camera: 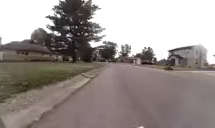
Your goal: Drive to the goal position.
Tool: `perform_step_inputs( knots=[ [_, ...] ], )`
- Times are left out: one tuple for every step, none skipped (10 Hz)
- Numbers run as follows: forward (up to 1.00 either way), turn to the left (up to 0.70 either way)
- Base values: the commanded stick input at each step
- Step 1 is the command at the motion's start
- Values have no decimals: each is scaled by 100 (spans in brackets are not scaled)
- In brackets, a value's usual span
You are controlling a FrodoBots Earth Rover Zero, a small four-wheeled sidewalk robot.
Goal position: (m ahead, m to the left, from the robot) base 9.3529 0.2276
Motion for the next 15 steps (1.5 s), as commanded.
perform_step_inputs(
  knots=[
    [70,1],
    [70,1],
    [70,-8],
    [70,-34],
    [70,-34],
    [70,-31],
    [70,1],
    [70,1],
    [70,1],
    [70,1],
    [70,1],
    [70,1],
    [70,1],
    [70,1],
    [70,1]
  ],
)
